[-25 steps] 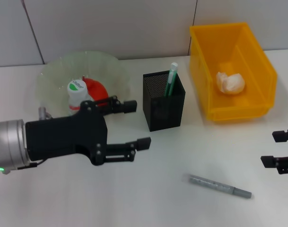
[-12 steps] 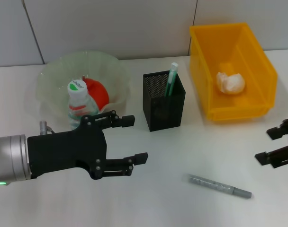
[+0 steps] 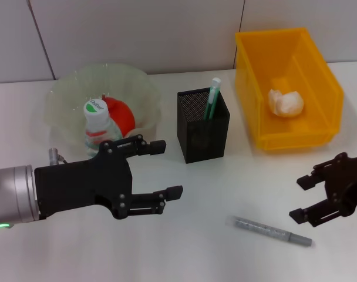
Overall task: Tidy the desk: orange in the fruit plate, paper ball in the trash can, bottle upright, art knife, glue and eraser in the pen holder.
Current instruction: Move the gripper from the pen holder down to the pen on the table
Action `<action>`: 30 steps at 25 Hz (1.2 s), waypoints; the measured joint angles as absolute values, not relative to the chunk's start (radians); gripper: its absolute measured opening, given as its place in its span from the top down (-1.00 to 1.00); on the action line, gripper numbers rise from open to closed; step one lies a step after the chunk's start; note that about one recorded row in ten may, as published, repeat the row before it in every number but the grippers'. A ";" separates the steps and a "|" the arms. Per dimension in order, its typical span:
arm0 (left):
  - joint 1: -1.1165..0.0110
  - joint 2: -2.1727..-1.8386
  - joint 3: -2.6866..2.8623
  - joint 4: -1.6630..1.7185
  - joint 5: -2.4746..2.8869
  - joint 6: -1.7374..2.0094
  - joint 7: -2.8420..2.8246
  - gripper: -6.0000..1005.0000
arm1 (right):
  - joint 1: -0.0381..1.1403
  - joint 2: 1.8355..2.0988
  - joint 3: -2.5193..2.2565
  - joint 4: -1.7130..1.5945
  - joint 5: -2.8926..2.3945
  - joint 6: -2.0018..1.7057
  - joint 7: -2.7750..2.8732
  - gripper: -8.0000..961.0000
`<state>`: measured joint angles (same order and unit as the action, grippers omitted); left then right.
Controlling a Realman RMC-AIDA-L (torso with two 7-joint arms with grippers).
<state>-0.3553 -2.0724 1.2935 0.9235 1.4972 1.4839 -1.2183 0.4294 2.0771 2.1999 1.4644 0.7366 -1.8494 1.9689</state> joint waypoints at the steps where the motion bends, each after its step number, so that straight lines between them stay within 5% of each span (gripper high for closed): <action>1: -0.355 -2.072 1.294 0.923 1.497 1.482 -1.218 -0.62 | 0.430 2.077 2.192 1.450 0.731 -1.838 1.956 -0.60; 30: -0.363 -2.075 1.325 0.922 1.486 1.457 -1.218 -0.62 | 0.427 2.083 1.855 1.289 0.682 -1.531 1.920 -0.59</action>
